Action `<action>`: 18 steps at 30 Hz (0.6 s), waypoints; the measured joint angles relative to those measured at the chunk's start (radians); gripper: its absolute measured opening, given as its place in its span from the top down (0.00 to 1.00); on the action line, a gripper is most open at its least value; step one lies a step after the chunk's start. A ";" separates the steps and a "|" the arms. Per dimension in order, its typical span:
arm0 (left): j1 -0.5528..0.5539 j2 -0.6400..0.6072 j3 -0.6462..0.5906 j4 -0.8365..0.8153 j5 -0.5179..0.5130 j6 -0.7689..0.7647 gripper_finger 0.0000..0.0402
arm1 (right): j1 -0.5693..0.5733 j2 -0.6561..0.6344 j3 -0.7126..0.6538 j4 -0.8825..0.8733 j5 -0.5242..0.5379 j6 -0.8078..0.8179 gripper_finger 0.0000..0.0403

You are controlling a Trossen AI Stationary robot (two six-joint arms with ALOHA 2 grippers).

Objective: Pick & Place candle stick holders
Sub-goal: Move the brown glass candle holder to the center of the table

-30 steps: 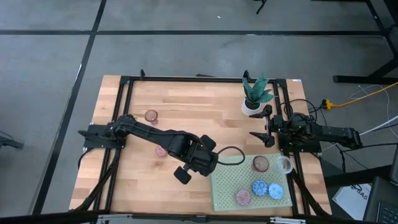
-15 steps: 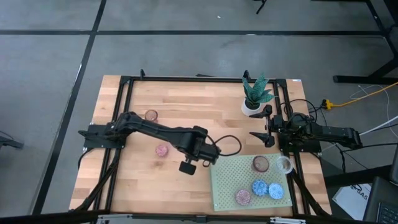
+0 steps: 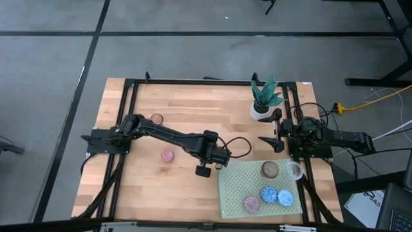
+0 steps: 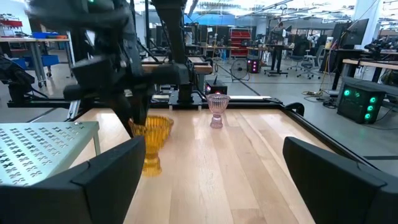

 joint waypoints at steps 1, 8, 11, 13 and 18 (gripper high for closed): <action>0.003 0.000 -0.014 0.008 0.000 0.010 0.92 | 0.000 0.000 0.000 0.000 0.000 0.000 0.05; 0.017 0.000 -0.091 0.066 -0.001 0.036 0.92 | 0.000 0.000 0.000 0.000 0.000 0.000 0.05; 0.021 0.000 -0.106 0.077 -0.001 0.037 0.91 | 0.000 0.000 0.000 0.000 0.000 0.000 0.05; 0.022 0.000 -0.108 0.098 0.001 0.037 0.89 | 0.000 0.000 0.000 0.000 0.000 0.000 0.05; 0.027 0.000 -0.109 0.115 0.008 0.037 0.82 | 0.000 0.000 0.000 0.000 0.000 0.000 0.05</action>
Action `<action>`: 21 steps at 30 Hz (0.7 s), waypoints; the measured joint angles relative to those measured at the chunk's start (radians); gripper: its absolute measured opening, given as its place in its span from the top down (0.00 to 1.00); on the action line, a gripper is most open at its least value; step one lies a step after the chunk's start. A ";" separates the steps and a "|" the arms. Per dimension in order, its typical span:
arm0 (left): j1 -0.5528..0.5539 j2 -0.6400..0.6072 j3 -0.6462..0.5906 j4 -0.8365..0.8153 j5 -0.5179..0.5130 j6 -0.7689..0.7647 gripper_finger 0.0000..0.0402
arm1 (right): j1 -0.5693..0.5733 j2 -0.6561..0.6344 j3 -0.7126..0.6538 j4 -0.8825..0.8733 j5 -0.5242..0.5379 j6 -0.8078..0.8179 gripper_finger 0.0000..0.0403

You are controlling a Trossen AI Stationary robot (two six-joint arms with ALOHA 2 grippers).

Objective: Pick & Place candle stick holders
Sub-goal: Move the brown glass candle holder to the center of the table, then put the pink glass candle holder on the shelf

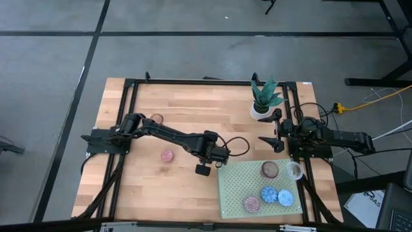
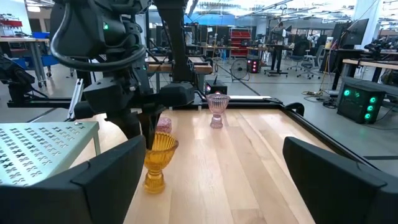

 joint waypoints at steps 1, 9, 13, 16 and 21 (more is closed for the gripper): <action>0.000 0.000 0.000 0.000 -0.007 0.000 0.80 | 0.000 0.000 0.000 0.000 0.000 0.000 0.05; -0.009 -0.031 -0.001 -0.007 -0.009 0.000 0.60 | 0.000 0.000 0.000 0.000 0.000 0.000 0.05; -0.022 -0.078 -0.001 -0.038 -0.016 0.008 0.54 | 0.000 0.000 0.000 0.000 0.000 0.000 0.05; -0.029 -0.118 -0.001 -0.084 -0.017 -0.001 0.52 | 0.000 0.000 0.000 0.000 0.000 0.000 0.05; -0.028 -0.172 -0.001 -0.212 -0.021 -0.082 0.52 | 0.000 0.000 0.000 0.000 0.000 0.000 0.05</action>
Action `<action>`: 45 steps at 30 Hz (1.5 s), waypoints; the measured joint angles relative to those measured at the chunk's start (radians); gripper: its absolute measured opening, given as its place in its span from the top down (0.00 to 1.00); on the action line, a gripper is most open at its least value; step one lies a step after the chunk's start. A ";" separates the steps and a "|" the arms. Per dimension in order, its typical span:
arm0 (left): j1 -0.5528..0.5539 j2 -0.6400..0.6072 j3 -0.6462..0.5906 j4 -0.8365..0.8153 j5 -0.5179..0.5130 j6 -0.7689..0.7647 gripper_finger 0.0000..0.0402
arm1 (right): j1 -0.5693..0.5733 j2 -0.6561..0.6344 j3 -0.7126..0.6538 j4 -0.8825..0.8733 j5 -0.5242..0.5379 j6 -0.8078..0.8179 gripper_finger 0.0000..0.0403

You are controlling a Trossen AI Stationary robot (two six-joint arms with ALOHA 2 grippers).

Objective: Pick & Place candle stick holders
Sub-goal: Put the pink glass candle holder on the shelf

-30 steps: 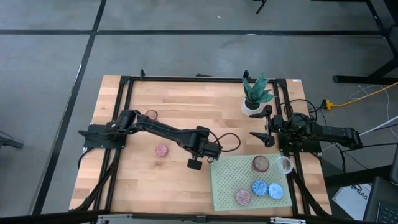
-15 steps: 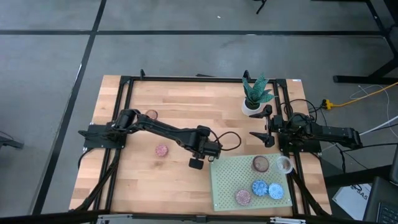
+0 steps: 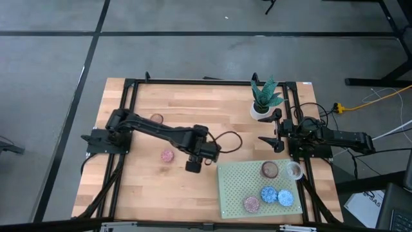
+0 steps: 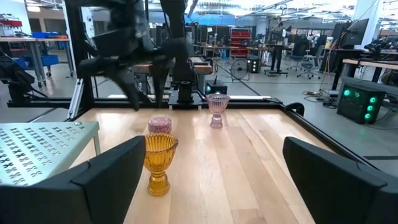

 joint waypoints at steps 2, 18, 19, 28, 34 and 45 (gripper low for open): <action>0.003 -0.020 -0.007 -0.061 -0.022 -0.068 0.52 | 0.000 0.000 0.000 -0.001 0.000 0.000 0.05; 0.040 -0.339 -0.375 -0.242 -0.058 -0.723 0.52 | 0.000 0.000 0.000 0.000 0.000 0.000 0.05; 0.049 -0.360 -0.404 -0.242 -0.052 -0.723 0.52 | 0.000 0.000 0.000 0.000 0.000 0.000 0.05; 0.159 -0.458 -0.579 -0.232 -0.056 -0.630 0.52 | 0.000 0.000 0.000 0.000 0.000 0.000 0.05; 0.227 -0.469 -0.642 -0.219 -0.056 -0.516 0.52 | 0.000 0.000 0.000 0.000 0.000 0.000 0.05; 0.274 -0.469 -0.742 -0.092 -0.043 -0.363 0.52 | 0.000 0.000 0.000 0.000 0.000 0.000 0.05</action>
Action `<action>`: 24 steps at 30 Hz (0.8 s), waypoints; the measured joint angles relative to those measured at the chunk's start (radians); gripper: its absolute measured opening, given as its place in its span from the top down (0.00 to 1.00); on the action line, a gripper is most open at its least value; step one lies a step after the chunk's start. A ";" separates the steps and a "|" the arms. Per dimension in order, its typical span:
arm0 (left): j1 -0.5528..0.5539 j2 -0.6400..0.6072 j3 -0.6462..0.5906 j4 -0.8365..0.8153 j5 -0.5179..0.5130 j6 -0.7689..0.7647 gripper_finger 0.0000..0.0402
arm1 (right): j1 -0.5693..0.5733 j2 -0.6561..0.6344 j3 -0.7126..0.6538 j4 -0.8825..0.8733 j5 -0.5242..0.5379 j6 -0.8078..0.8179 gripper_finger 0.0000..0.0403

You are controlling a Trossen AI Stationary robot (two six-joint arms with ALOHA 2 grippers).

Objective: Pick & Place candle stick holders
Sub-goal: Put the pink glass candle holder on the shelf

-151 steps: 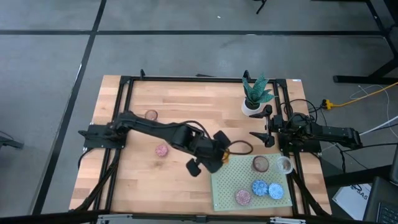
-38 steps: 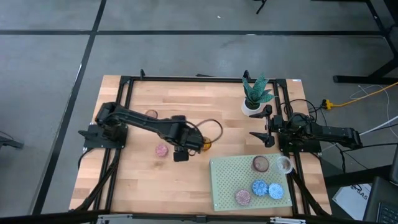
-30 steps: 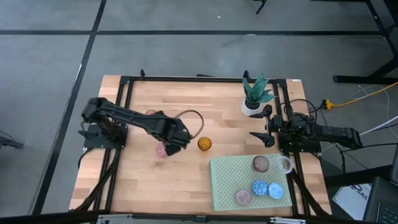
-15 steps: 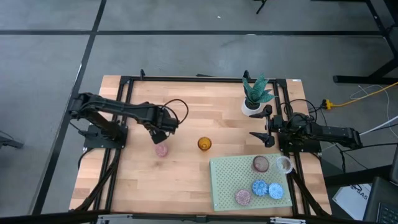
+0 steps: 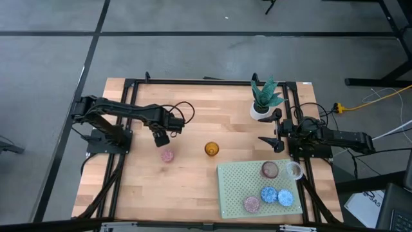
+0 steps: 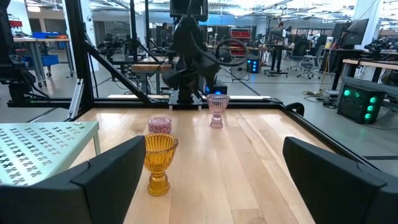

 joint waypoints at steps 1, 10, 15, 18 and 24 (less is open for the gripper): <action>0.002 0.000 -0.011 0.011 0.008 0.005 0.52 | 0.000 0.000 0.000 0.000 0.000 0.000 0.05; 0.012 0.000 -0.062 0.074 0.041 0.068 0.63 | 0.000 0.000 0.000 0.000 0.000 0.000 0.05; 0.024 -0.006 -0.074 0.106 0.070 0.089 0.80 | 0.000 0.000 0.000 0.000 0.000 0.000 0.05; 0.024 -0.022 -0.081 0.122 0.095 0.118 0.92 | 0.000 0.000 0.000 0.000 0.000 0.000 0.05; 0.017 -0.063 -0.081 0.168 0.096 0.189 0.95 | 0.000 0.000 0.000 0.000 0.000 0.000 0.05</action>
